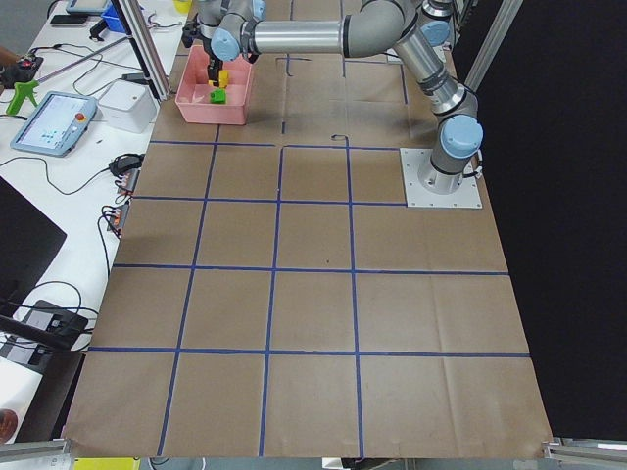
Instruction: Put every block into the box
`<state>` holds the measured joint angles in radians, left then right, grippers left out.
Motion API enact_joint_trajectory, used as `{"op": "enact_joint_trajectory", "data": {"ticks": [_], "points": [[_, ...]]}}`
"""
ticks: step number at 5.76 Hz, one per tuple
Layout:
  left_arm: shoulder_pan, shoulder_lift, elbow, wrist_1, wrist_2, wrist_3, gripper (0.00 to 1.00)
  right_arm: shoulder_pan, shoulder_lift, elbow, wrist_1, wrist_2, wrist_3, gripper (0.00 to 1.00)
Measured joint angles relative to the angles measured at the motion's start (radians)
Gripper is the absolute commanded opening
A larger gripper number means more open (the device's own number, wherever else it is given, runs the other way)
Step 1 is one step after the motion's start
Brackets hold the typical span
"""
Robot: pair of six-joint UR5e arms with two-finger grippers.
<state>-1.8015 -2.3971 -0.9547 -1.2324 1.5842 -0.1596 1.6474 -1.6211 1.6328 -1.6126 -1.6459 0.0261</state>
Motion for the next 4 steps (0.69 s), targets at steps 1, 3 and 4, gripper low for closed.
{"op": "enact_joint_trajectory", "data": {"ticks": [1, 3, 4], "points": [[-0.010, -0.025, 0.001, 0.024, 0.001, -0.010, 0.88, 0.000, -0.011, 0.000, 0.029, 0.000, 0.000, 1.00], [-0.010, -0.025, 0.006, 0.048, 0.001, -0.014, 0.99, 0.000, -0.027, -0.001, 0.056, -0.001, -0.002, 1.00], [0.002, 0.004, 0.010, 0.045, 0.001, -0.012, 0.99, -0.001, -0.034, 0.000, 0.058, 0.000, -0.002, 1.00]]}}
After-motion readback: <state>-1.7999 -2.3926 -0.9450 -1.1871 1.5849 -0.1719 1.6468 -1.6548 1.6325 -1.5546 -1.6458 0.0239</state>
